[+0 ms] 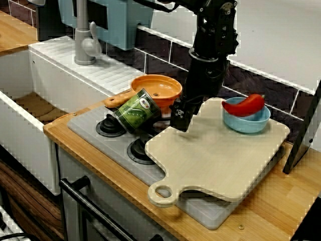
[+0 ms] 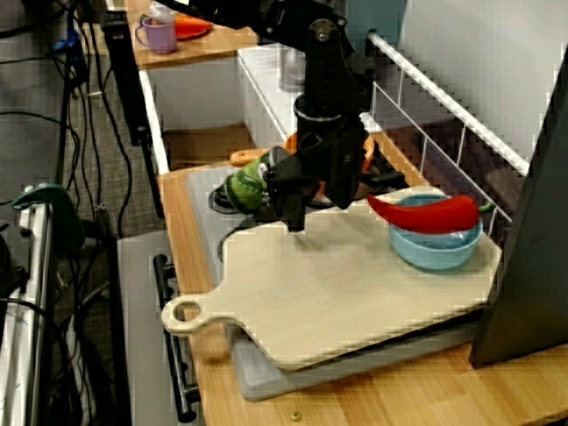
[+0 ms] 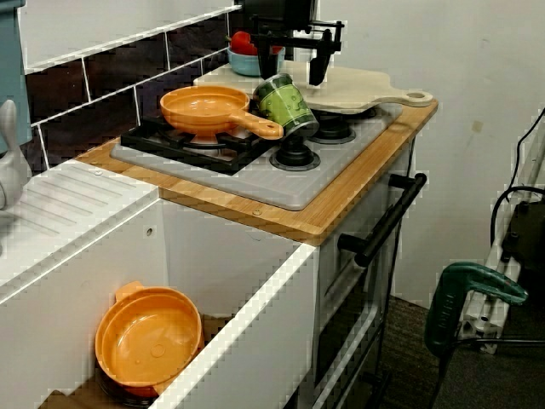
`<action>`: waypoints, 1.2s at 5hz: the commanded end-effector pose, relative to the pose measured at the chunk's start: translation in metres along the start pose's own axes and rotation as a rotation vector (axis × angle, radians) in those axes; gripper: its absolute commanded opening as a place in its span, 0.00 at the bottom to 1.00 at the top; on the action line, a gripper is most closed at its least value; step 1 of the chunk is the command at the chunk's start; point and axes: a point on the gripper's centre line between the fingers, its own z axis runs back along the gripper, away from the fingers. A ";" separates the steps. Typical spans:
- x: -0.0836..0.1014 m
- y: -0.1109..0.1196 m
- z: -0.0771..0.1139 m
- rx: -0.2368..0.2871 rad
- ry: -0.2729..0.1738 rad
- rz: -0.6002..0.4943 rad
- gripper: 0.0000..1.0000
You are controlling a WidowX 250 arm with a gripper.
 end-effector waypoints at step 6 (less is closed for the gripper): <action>-0.024 -0.001 0.056 0.010 -0.135 0.162 1.00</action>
